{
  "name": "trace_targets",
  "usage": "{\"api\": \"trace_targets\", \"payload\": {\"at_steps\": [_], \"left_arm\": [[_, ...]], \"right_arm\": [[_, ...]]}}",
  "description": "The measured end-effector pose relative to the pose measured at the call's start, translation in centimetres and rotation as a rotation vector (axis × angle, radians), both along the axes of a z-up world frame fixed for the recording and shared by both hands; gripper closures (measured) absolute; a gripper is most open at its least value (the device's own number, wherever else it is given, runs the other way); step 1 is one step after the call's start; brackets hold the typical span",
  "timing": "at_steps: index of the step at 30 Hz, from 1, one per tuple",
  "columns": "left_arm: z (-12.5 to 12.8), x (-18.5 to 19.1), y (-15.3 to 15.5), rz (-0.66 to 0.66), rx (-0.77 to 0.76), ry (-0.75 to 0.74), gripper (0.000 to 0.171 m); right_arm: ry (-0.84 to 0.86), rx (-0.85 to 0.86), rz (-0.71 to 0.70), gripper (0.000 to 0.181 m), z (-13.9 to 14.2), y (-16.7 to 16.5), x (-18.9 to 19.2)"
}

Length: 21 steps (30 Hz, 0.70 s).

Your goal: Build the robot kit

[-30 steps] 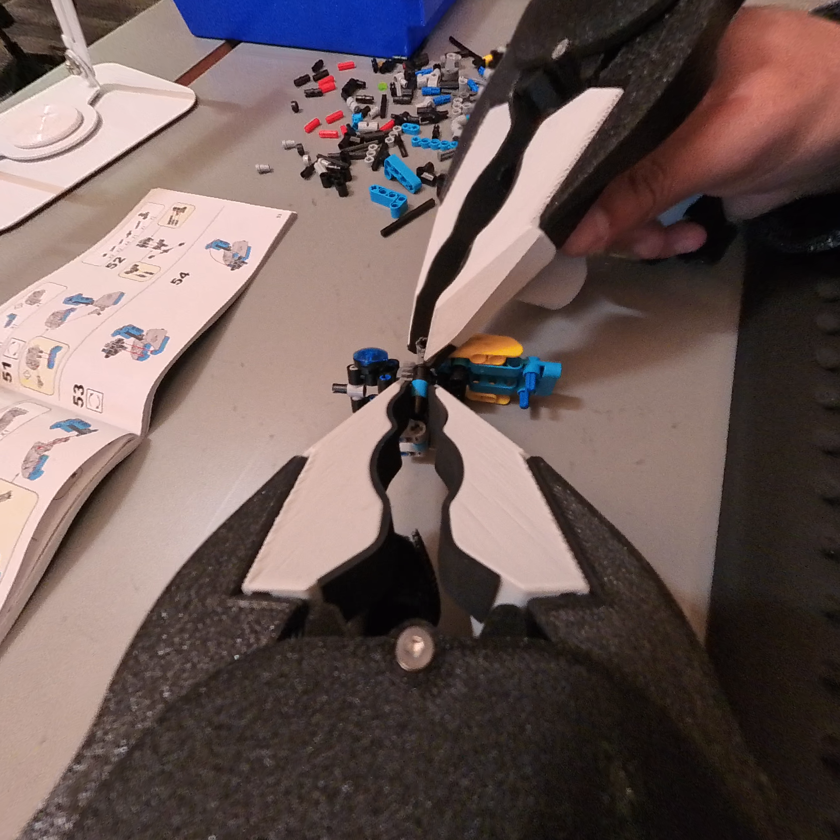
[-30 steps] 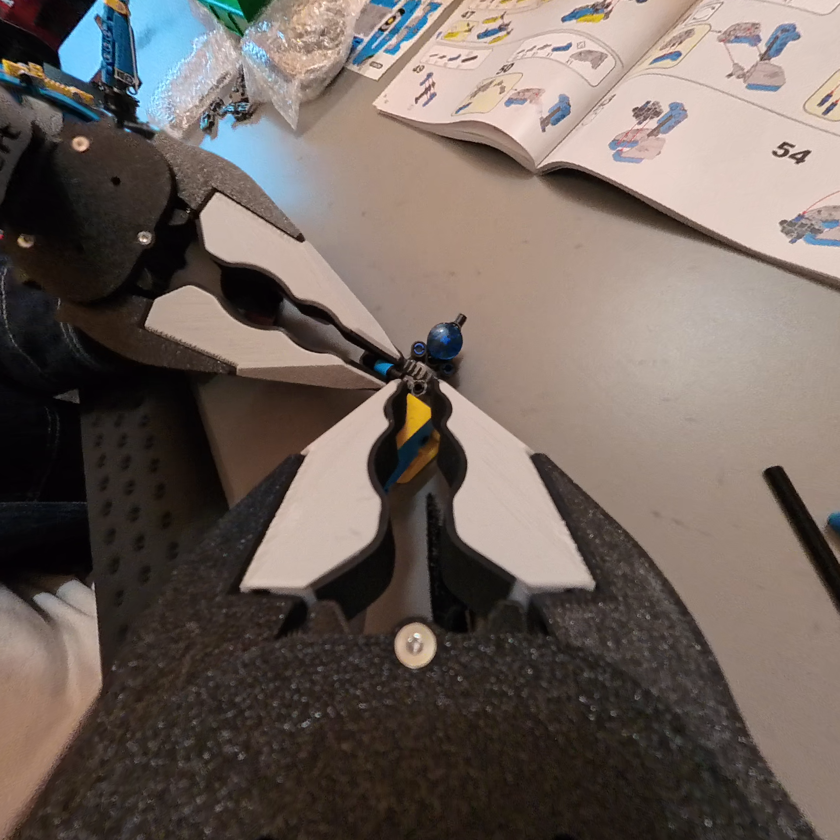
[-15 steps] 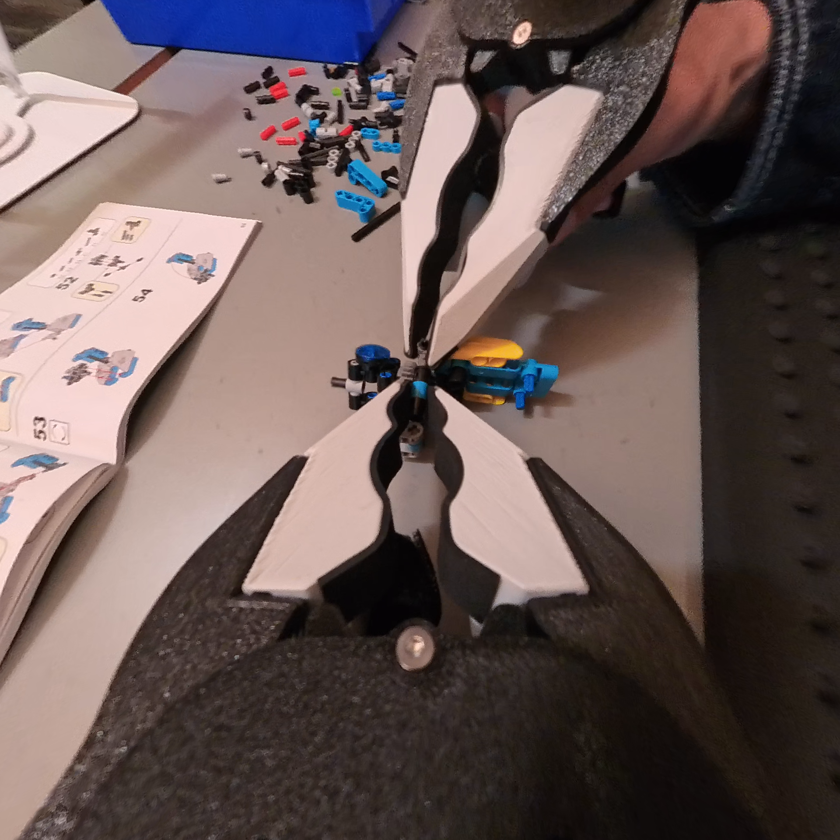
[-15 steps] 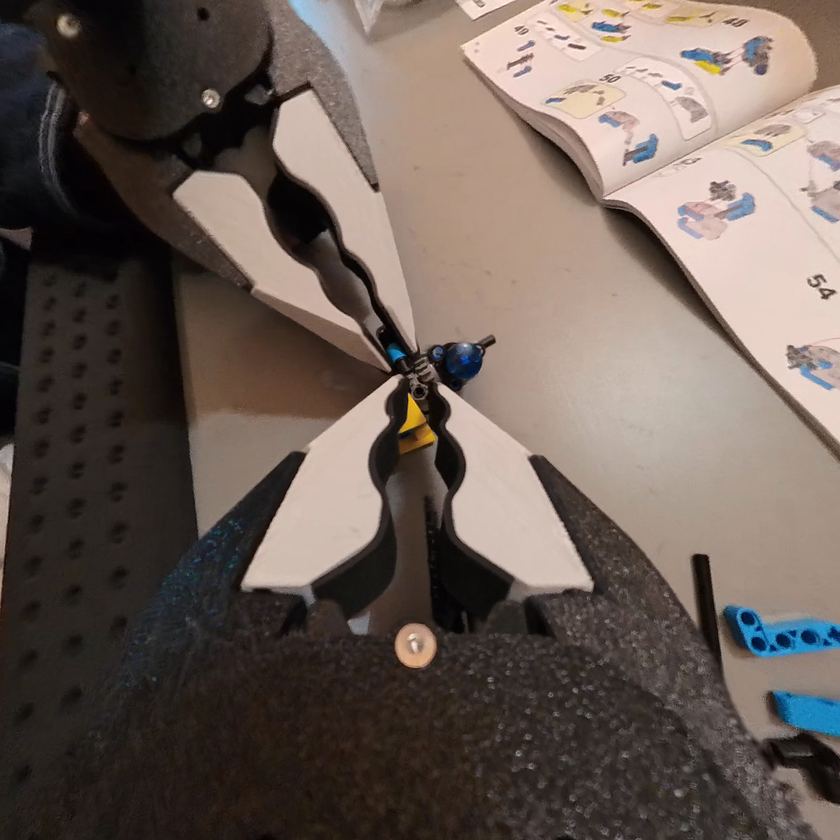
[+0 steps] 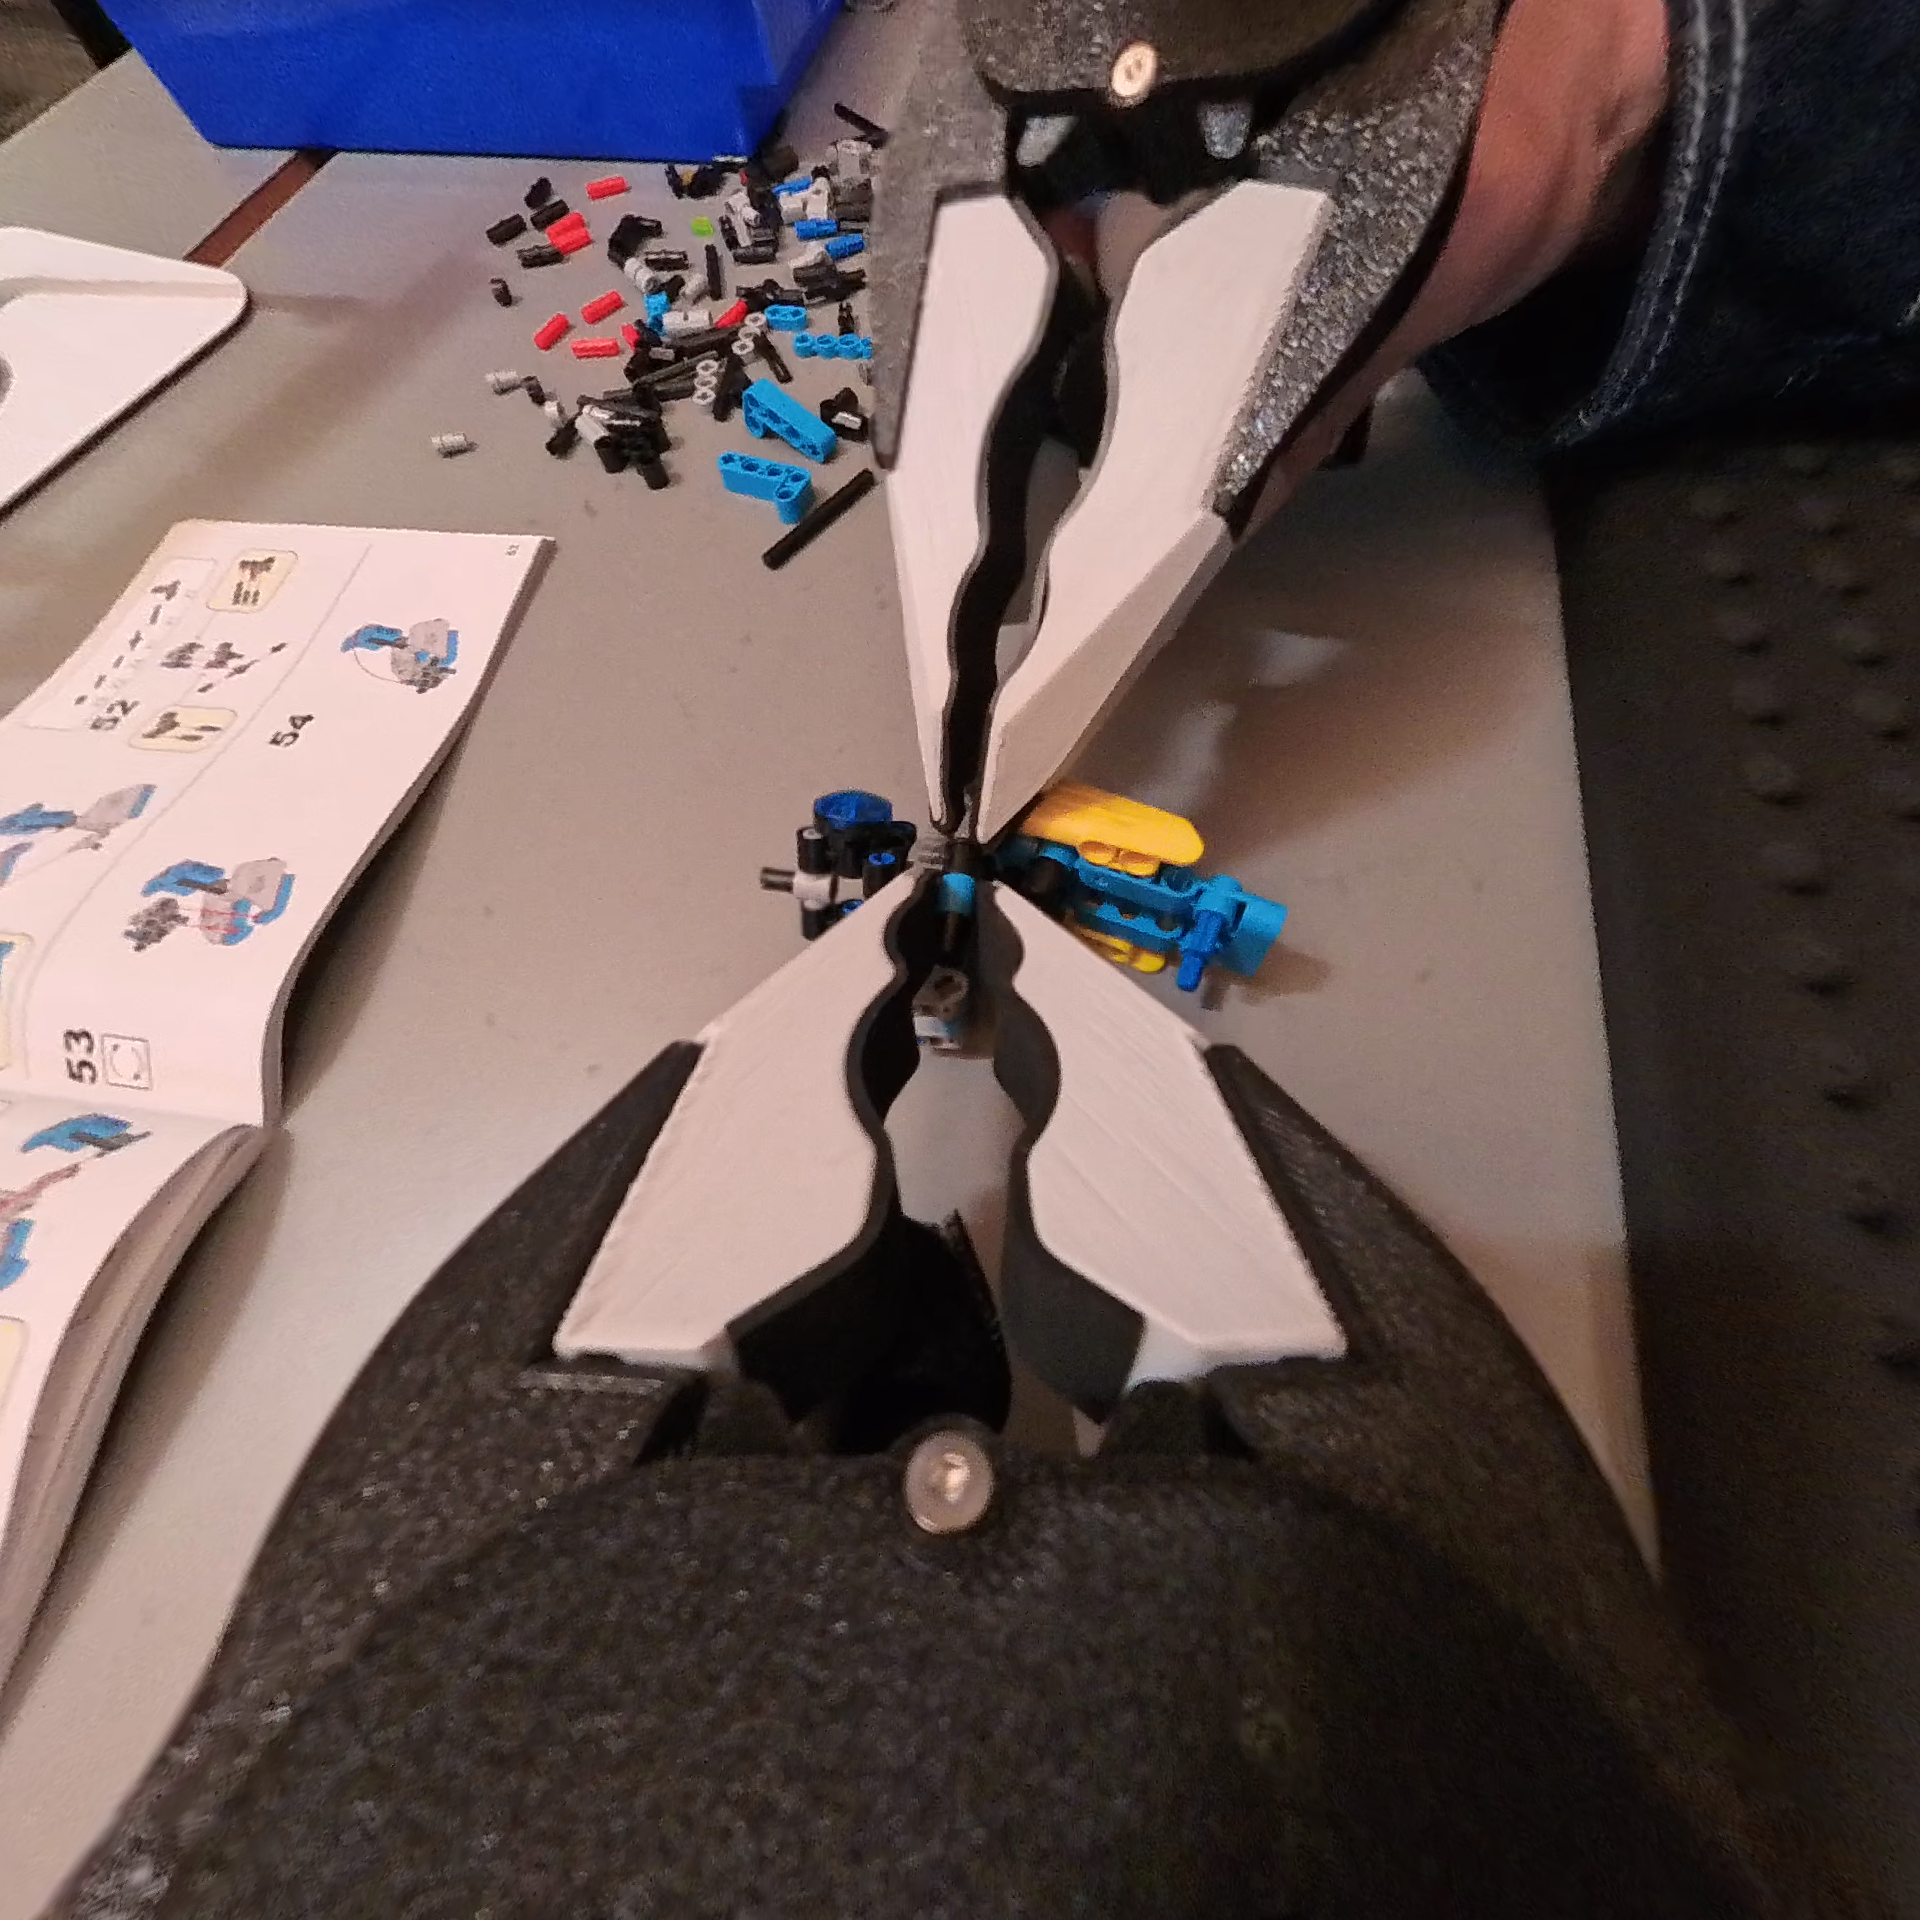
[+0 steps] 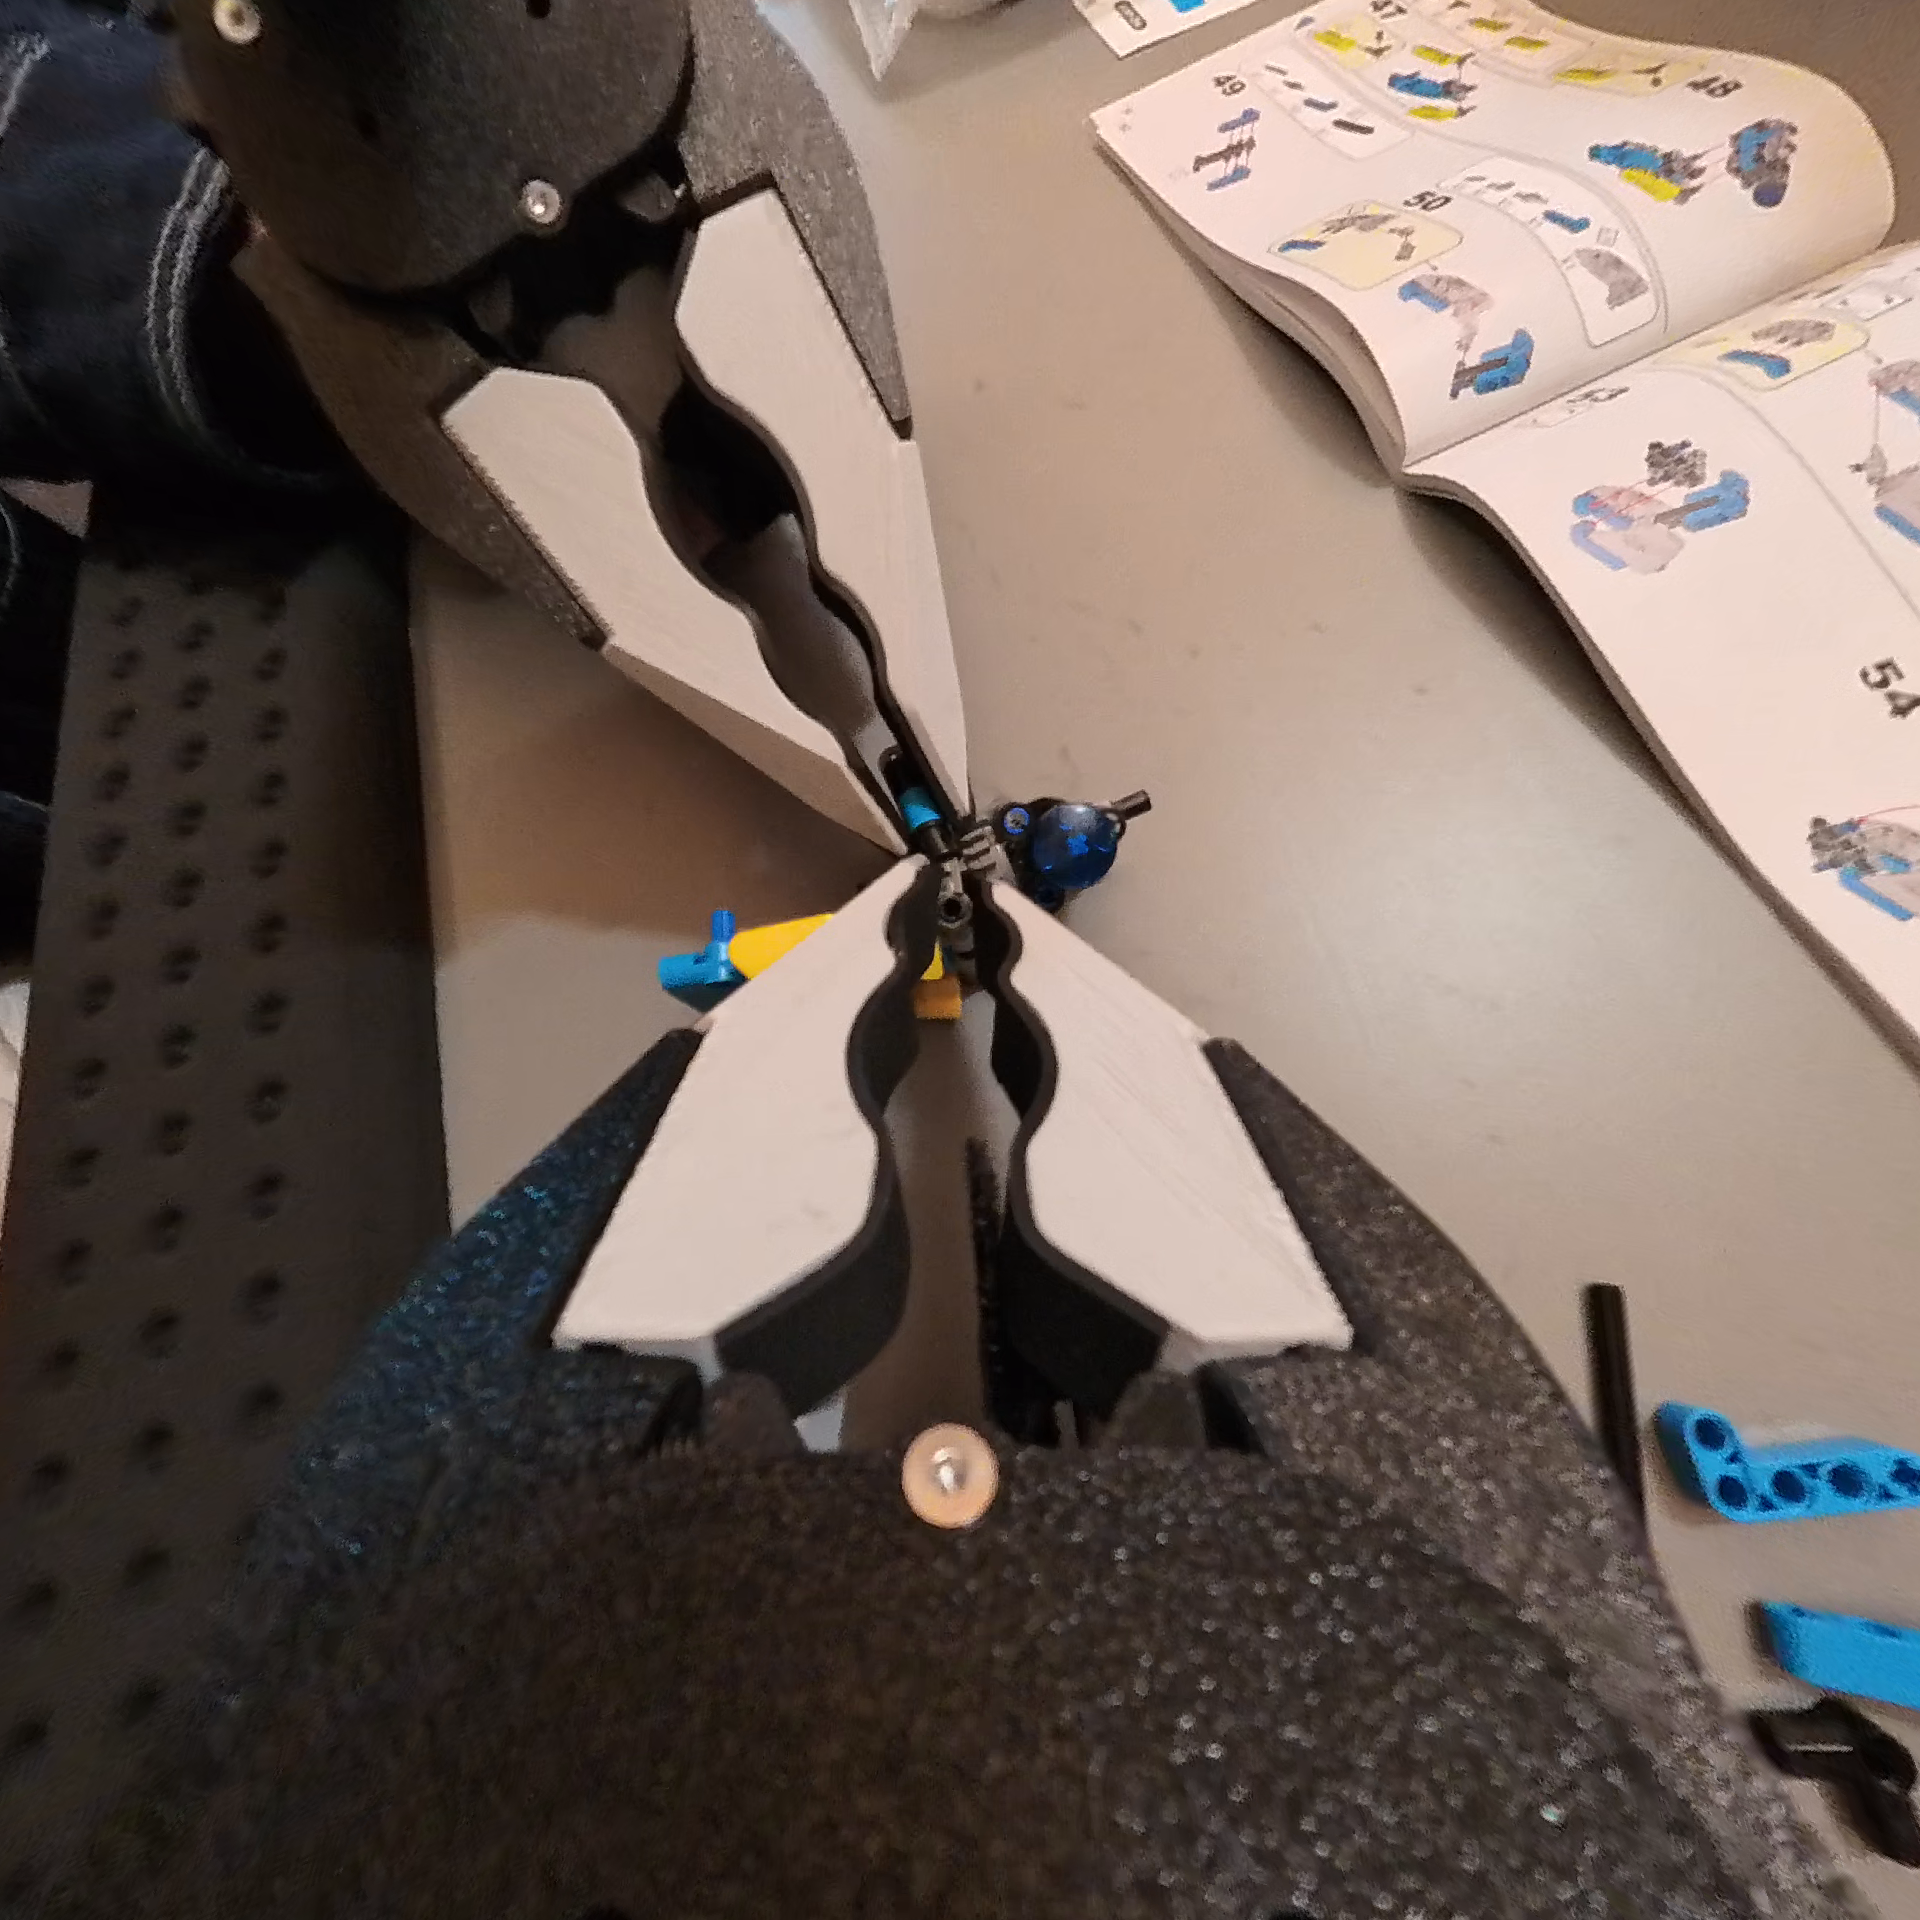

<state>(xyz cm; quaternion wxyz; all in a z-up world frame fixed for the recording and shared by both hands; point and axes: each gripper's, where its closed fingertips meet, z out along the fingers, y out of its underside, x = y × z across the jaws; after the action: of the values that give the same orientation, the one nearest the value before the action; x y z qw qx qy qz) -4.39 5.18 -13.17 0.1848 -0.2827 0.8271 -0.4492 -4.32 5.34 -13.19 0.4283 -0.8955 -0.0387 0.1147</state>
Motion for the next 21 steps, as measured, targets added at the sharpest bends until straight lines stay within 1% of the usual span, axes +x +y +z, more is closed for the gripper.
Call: {"api": "trace_targets", "payload": {"at_steps": [4, 6, 8, 9, 10, 12, 14, 15, 16, 17, 18, 19, 21], "left_arm": [[0.0, 0.0, 0.3, -0.031, -0.005, 0.000, 0.165], [0.0, 0.0, 0.4, -0.033, -0.002, -0.006, 0.165], [0.0, 0.0, 0.4, -0.036, -0.009, 0.001, 0.165], [0.0, 0.0, 0.4, -0.037, -0.006, -0.002, 0.165], [0.0, 0.0, 0.4, -0.037, -0.002, -0.006, 0.165], [0.0, 0.0, 0.4, -0.036, 0.003, -0.011, 0.165], [0.0, -0.1, 0.4, -0.036, 0.001, -0.008, 0.165], [0.0, -0.1, 0.4, -0.036, 0.003, -0.010, 0.165], [0.0, 0.0, 0.4, -0.034, 0.009, -0.016, 0.165], [0.0, 0.0, 0.4, -0.031, 0.015, -0.024, 0.165], [0.0, 0.0, 0.4, -0.028, 0.025, -0.035, 0.164], [0.0, -0.1, 0.4, -0.026, 0.038, -0.049, 0.164], [0.0, -0.1, 0.4, -0.016, 0.071, -0.083, 0.163]], "right_arm": [[0.048, 0.039, -0.010, 0.173, 0.4, 0.3, 0.2], [0.076, 0.113, 0.000, 0.161, 1.9, 0.0, 0.3], [0.077, 0.222, -0.015, 0.160, 4.0, -0.8, 1.3], [0.083, 0.253, -0.011, 0.154, 4.4, -1.3, 1.5], [0.077, 0.248, 0.007, 0.146, 4.1, -1.9, 1.5], [0.074, 0.151, 0.029, 0.131, 1.8, -3.3, 1.2], [0.124, 0.107, 0.050, 0.119, 0.5, -4.2, 0.0], [0.124, 0.096, 0.042, 0.116, 0.0, -4.3, -0.4], [0.084, 0.058, 0.022, 0.117, -0.8, -4.4, -0.3], [0.031, 0.029, 0.001, 0.123, -1.4, -4.6, 0.1], [0.002, 0.032, -0.020, 0.135, -1.5, -4.7, 0.5], [-0.005, 0.026, -0.037, 0.138, -1.5, -4.9, 0.8], [0.026, 0.023, -0.081, 0.137, -1.4, -5.5, 1.6]]}}
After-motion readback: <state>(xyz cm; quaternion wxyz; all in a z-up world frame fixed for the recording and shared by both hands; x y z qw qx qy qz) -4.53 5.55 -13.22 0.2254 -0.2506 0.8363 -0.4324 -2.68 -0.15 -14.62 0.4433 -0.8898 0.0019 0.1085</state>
